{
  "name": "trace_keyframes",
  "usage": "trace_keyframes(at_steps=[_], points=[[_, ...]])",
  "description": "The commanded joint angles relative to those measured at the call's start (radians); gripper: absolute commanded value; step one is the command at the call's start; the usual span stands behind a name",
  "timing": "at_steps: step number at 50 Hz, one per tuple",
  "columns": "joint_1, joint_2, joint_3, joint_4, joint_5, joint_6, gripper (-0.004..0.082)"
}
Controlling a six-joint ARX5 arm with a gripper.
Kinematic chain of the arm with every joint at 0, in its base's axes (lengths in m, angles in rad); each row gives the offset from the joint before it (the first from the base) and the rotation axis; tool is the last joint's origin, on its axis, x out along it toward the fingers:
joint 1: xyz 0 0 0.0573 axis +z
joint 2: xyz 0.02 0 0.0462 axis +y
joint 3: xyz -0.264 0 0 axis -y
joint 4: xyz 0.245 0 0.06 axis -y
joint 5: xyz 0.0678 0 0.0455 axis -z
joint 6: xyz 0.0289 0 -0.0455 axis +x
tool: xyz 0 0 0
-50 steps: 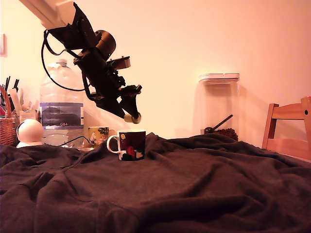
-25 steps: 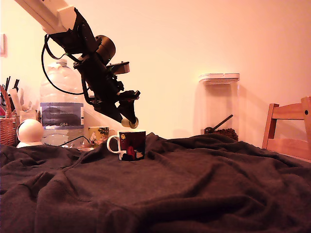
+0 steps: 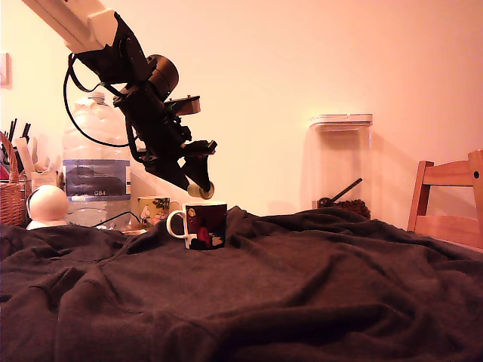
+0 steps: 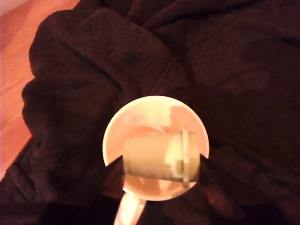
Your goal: Pick up the coffee capsules from the table one by one and drop them inside the nearest coffee cup
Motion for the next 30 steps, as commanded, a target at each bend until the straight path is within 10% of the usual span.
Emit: trace_keyframes(at_steps=[1, 21, 30], points=[[0.003, 0.036, 0.004, 0.013, -0.003, -0.008, 0.0772], [0.003, 0.036, 0.004, 0.035, -0.004, -0.007, 0.0764], [0.003, 0.022, 0.004, 0.049, 0.001, -0.006, 0.047]])
